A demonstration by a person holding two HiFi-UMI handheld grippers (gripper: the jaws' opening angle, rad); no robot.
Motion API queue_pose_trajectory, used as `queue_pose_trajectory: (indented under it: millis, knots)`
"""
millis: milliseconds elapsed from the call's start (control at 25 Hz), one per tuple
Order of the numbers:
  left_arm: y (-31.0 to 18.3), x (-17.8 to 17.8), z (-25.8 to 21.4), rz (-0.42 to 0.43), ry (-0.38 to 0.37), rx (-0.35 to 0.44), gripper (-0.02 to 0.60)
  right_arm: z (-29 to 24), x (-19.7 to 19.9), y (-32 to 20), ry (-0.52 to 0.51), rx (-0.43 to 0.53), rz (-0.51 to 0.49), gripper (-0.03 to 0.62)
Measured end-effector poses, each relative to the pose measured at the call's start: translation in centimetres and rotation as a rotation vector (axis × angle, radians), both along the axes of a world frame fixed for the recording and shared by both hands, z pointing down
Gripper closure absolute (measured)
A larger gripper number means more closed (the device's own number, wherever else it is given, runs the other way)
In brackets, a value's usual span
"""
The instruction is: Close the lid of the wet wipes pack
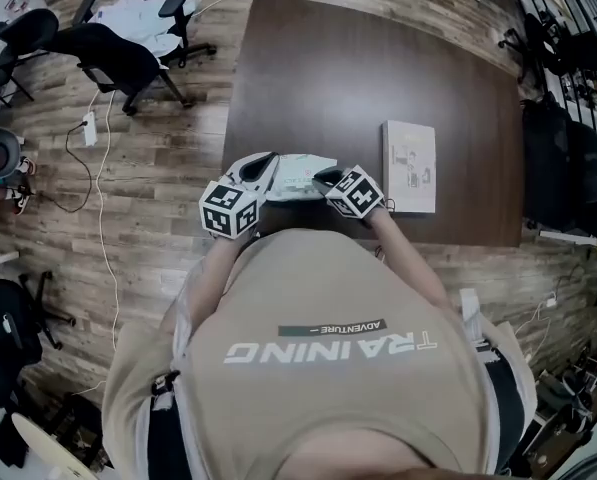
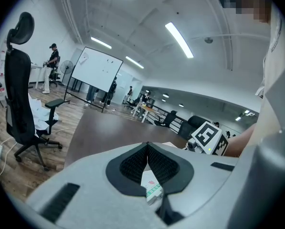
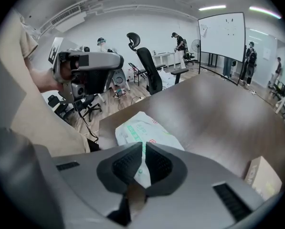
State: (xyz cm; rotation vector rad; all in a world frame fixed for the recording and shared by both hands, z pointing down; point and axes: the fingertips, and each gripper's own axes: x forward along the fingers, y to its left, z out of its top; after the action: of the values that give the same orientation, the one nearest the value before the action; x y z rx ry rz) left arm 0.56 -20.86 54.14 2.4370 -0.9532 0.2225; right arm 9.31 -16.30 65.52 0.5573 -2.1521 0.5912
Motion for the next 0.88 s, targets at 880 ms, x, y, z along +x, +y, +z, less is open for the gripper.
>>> queue_pose_trajectory:
  millis: [880]
  knots:
    - [-0.2, -2.4, 2.4, -0.064, -0.007, -0.045, 0.571, 1.6, -3.4, -1.2, -0.010, 0.006, 0.045, 0.576]
